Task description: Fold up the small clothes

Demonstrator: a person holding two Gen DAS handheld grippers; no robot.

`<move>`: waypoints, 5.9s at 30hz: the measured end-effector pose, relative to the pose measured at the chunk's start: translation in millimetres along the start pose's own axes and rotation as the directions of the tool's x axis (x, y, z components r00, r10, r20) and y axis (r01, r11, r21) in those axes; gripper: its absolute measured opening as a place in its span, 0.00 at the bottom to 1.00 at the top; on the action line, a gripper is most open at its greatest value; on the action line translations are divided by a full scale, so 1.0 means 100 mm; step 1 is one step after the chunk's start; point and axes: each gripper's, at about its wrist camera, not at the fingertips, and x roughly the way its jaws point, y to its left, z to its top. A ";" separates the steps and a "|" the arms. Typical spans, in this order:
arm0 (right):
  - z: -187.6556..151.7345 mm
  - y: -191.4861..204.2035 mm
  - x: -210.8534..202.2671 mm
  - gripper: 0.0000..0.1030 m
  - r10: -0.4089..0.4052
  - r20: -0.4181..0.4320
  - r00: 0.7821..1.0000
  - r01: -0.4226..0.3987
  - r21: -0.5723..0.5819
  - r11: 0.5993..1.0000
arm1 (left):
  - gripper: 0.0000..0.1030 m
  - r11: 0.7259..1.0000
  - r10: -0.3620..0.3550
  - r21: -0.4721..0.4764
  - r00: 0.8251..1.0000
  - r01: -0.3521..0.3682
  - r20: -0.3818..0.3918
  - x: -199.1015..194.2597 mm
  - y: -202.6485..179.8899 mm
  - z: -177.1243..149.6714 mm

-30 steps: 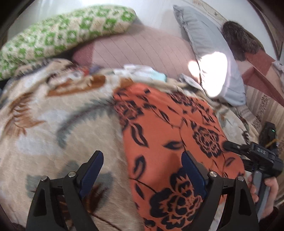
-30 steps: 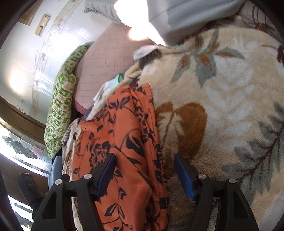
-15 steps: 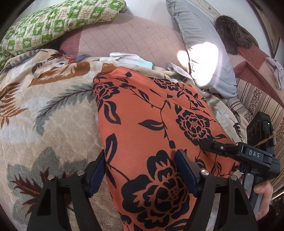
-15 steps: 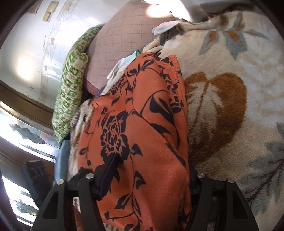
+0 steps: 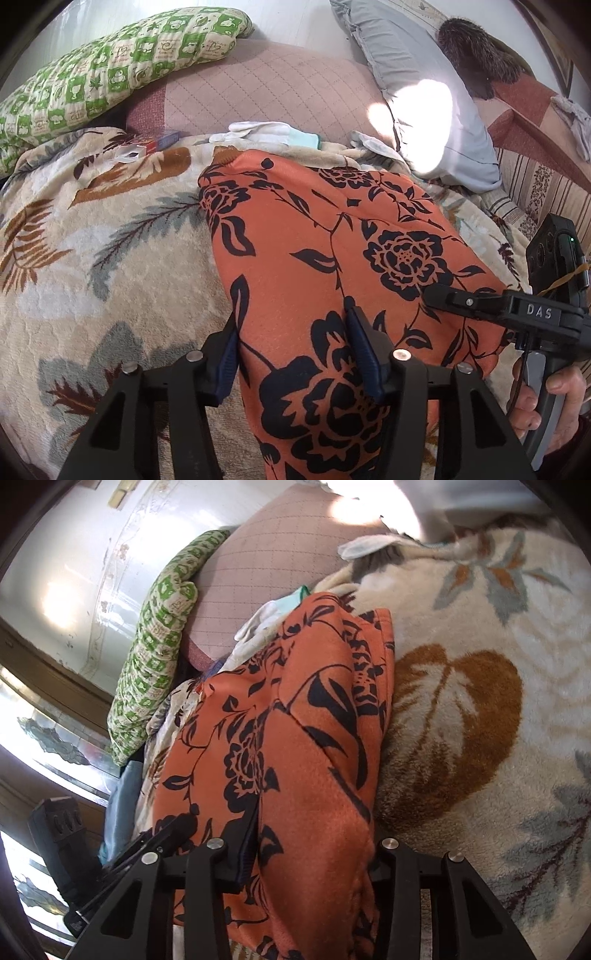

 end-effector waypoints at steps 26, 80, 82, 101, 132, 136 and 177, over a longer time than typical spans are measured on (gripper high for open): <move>-0.02 0.22 -0.08 0.41 0.035 0.072 0.997 -0.032 -0.039 0.999 | 0.39 1.000 -0.008 0.009 0.999 0.008 0.040 -0.08 -0.02 0.00; -0.93 1.70 -0.89 0.23 -0.122 0.149 0.981 0.169 -0.365 0.915 | 0.82 0.905 0.419 -0.035 0.876 -0.424 0.240 -2.08 0.10 -0.59; -1.12 1.77 -1.17 0.23 -0.118 0.187 0.975 0.182 -0.377 0.908 | 0.82 0.908 0.415 -0.052 0.875 -0.416 0.249 -2.33 0.04 -0.67; -2.00 2.47 -2.54 0.23 -0.126 0.370 0.920 0.291 -0.432 0.853 | 0.94 0.889 0.448 -0.102 0.805 -0.446 0.388 -3.87 -0.56 -0.99; -2.23 2.86 -2.44 0.23 -0.120 0.377 0.918 0.304 -0.479 0.823 | 0.95 0.864 0.504 -0.214 0.784 -0.456 0.363 -4.13 -0.18 -1.12; -2.26 2.91 -2.46 0.23 -0.117 0.384 0.916 0.307 -0.484 0.820 | 0.95 0.868 0.497 -0.216 0.783 -0.448 0.373 -4.20 -0.18 -1.14; -2.40 2.97 -2.64 0.23 -0.156 0.408 0.900 0.349 -0.459 0.817 | 0.95 0.903 0.428 -0.151 0.803 -0.403 0.414 -4.37 -0.31 -1.32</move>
